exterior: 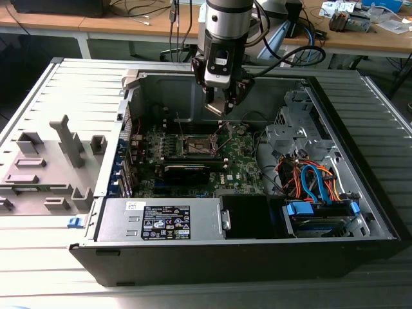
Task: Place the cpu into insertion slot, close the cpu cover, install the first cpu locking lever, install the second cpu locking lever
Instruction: 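Place the cpu into insertion slot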
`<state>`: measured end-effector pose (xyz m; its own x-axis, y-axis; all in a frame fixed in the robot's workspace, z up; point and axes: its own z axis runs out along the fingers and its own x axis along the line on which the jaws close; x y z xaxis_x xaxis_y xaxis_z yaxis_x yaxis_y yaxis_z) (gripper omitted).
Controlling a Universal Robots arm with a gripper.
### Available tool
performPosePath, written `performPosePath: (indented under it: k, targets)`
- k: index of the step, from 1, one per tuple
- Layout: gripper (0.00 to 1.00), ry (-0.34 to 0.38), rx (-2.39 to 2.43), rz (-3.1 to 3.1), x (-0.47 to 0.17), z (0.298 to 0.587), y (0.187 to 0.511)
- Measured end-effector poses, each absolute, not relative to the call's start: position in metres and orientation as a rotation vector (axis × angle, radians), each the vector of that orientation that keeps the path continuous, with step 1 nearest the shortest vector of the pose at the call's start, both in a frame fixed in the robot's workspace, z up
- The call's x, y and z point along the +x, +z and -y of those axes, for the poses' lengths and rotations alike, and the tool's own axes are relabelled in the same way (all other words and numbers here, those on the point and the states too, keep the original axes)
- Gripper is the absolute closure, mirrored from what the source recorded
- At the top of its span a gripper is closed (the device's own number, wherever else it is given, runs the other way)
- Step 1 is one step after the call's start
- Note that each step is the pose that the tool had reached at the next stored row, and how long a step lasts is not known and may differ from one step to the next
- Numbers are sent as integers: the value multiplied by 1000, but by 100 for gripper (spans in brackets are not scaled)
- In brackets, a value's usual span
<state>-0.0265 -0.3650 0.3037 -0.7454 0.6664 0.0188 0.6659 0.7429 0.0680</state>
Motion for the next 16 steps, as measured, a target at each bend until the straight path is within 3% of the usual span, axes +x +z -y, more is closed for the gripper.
performPosePath:
  k: [16]
  targets:
    - [45,110,1141,-2917,-26,365,303]
